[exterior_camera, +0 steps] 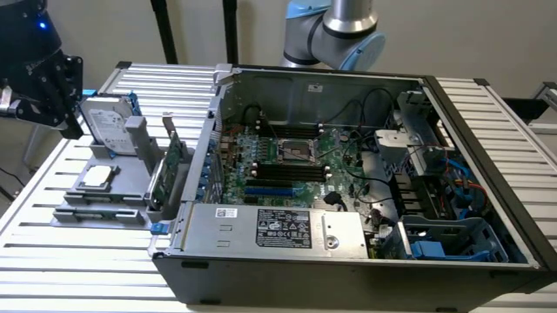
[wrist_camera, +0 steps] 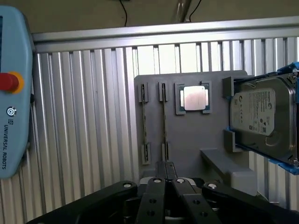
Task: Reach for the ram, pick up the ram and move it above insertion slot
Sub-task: 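Pick up the ram and move it above insertion slot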
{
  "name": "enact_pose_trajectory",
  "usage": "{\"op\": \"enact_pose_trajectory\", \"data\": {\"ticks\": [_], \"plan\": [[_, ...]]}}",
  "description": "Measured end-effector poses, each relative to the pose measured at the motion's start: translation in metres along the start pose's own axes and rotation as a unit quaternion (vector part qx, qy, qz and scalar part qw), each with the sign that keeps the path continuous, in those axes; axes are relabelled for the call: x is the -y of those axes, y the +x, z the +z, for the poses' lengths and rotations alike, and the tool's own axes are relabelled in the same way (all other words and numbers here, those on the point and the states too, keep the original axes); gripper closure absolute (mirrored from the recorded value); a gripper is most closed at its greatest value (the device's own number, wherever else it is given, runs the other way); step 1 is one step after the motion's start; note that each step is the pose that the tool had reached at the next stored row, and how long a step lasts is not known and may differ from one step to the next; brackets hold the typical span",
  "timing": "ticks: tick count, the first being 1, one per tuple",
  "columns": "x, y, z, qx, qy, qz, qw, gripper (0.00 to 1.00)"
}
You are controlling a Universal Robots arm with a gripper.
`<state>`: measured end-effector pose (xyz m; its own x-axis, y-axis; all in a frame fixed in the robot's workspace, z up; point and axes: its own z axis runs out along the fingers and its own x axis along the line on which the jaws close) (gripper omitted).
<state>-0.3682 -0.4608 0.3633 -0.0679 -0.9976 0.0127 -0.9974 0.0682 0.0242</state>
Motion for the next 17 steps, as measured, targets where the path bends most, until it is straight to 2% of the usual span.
{"op": "enact_pose_trajectory", "data": {"ticks": [2, 4, 5, 6, 7, 8, 17], "plan": [[0.0000, 0.000, 0.0000, 0.0000, 0.0000, 0.000, 1.0000, 0.88], [0.0000, 0.001, 0.0002, 0.0000, 0.0000, 0.000, 1.0000, 0.76], [0.0001, 0.001, 0.0007, 0.0000, 0.0000, 0.000, 1.0000, 0.76], [0.0001, 0.001, 0.0022, 0.0000, 0.0001, 0.000, 1.0000, 0.70], [0.0000, 0.001, 0.0040, -0.0001, 0.0001, 0.000, 1.0000, 0.70], [0.0002, 0.002, 0.0058, -0.0001, 0.0001, 0.000, 1.0000, 0.64], [0.0006, 0.004, 0.0222, -0.0002, 0.0001, -0.001, 1.0000, 0.64]]}}
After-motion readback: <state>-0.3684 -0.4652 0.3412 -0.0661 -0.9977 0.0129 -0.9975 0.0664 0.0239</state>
